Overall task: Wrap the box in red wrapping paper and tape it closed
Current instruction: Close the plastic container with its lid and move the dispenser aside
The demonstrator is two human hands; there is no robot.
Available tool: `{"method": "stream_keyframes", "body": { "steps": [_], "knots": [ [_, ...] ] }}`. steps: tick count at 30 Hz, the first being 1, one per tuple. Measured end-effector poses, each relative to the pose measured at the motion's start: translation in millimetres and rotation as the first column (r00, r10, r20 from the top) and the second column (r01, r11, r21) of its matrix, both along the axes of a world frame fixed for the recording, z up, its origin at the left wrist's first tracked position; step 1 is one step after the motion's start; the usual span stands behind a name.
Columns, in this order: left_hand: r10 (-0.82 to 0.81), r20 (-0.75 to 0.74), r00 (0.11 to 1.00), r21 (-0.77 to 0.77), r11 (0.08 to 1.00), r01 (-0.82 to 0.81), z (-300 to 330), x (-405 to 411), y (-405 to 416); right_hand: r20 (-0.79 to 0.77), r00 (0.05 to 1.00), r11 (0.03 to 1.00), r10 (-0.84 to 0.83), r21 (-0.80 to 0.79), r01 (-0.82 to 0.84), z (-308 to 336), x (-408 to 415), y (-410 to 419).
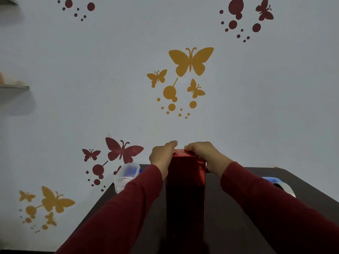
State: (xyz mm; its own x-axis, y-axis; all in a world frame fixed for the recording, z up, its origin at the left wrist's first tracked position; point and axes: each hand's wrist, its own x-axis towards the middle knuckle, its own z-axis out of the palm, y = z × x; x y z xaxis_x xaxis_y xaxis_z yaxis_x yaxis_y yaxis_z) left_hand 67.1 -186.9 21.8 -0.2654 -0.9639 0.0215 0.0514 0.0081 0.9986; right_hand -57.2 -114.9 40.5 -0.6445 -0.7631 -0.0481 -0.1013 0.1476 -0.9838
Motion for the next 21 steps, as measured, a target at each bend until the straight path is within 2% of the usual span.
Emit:
{"method": "stream_keyframes", "body": {
  "steps": [2,7,9,11,13,15,16,17,19,21],
  "knots": [
    [-0.014,0.038,0.999,-0.027,1.000,0.015,0,-2,-3,0.007,1.000,1.000,-0.001,-0.011,0.002,-1,-2,0],
    [0.114,0.162,0.980,-0.103,0.990,-0.098,-2,-9,-10,0.074,0.996,0.998,-0.043,-0.039,0.046,-5,-10,-3],
    [0.096,0.137,0.986,-0.098,0.992,-0.083,-1,-9,-8,0.092,0.996,0.998,0.003,-0.069,0.003,-5,-7,4],
    [0.100,0.103,0.990,-0.074,0.993,-0.092,-2,-7,-8,0.049,0.995,0.992,0.084,-0.097,-0.079,-7,-6,11],
    [0.089,0.119,0.989,-0.056,0.995,-0.083,-2,-6,-8,0.032,0.996,0.988,0.083,-0.134,-0.078,-13,-8,11],
    [0.048,0.009,0.999,-0.010,0.999,-0.048,-7,-7,-9,0.105,0.992,0.974,0.068,-0.221,-0.043,-17,-8,11],
    [-0.027,-0.075,0.997,0.029,0.999,0.029,-10,-5,-8,0.166,0.984,0.963,0.072,-0.268,-0.025,-17,-7,14],
    [-0.115,-0.175,0.978,0.059,0.990,0.127,-14,-1,-2,0.212,0.973,0.949,0.093,-0.313,-0.022,-20,-4,18],
    [-0.249,-0.328,0.911,-0.002,0.965,0.263,-31,11,15,0.225,0.957,0.902,0.185,-0.424,-0.075,-30,3,33],
    [-0.302,-0.282,0.910,-0.130,0.952,0.276,-61,23,24,0.177,0.955,0.851,0.237,-0.513,-0.116,-61,6,42]
  ]
}}
